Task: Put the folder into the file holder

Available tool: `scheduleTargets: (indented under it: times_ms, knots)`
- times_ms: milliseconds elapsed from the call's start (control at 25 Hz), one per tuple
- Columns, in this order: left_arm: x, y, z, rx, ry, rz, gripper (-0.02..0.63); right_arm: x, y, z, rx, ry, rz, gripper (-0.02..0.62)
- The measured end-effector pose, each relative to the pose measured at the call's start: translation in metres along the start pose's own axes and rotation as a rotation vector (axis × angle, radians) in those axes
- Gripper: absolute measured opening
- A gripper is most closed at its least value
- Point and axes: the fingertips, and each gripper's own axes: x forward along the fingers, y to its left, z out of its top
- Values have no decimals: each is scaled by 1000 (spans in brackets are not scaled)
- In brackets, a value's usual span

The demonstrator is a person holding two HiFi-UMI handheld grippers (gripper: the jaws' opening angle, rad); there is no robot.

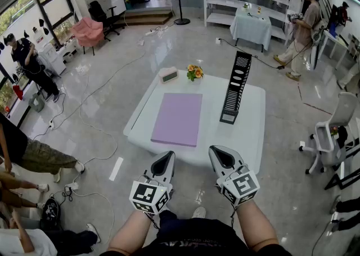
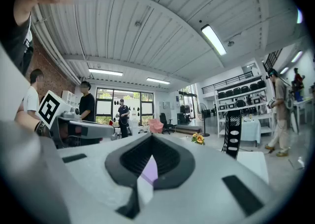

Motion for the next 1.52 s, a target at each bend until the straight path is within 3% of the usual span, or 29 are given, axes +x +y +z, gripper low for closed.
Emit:
scheduleTargets:
  times_ms: [720, 840, 960, 1080, 1160, 1280, 1520]
  knots:
    - [10, 6, 1, 7, -5, 30, 3, 7, -4, 0, 32, -19, 50, 2]
    - [12, 6, 2, 2, -9, 26, 55, 7, -7, 0, 69, -28, 61, 12]
    - [12, 6, 3, -7, -14, 9, 126, 7, -6, -1, 92, -29, 73, 81]
    - [15, 3, 4, 11, -14, -2, 282, 9, -8, -3, 98, -25, 73, 155]
    - [19, 1, 4, 32, -10, 0, 334, 11, -12, -3, 105, -25, 70, 204]
    - [22, 0, 5, 45, -7, -2, 364, 13, -17, -3, 108, -27, 65, 252]
    - [30, 8, 6, 49, -5, -12, 379, 20, -26, -4, 96, -19, 38, 282]
